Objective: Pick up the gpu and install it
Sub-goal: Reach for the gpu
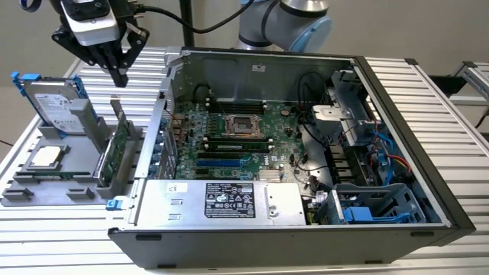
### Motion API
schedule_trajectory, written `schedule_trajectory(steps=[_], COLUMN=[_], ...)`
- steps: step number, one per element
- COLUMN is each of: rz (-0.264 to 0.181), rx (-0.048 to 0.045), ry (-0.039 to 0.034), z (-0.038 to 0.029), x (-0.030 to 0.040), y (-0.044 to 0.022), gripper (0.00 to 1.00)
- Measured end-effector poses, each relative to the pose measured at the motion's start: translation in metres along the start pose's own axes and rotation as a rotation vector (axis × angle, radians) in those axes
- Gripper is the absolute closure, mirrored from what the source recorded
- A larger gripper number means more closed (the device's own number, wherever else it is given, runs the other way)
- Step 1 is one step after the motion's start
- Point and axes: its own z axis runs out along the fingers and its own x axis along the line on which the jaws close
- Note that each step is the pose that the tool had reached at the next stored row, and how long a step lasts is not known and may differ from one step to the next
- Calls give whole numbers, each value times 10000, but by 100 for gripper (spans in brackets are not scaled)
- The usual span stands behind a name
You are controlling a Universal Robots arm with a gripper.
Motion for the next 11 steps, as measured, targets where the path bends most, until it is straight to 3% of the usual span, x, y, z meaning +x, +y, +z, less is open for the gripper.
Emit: schedule_trajectory(steps=[11], rz=[0], rx=[1], ry=[1], z=[-7], x=[118], y=[-29], gripper=[100])
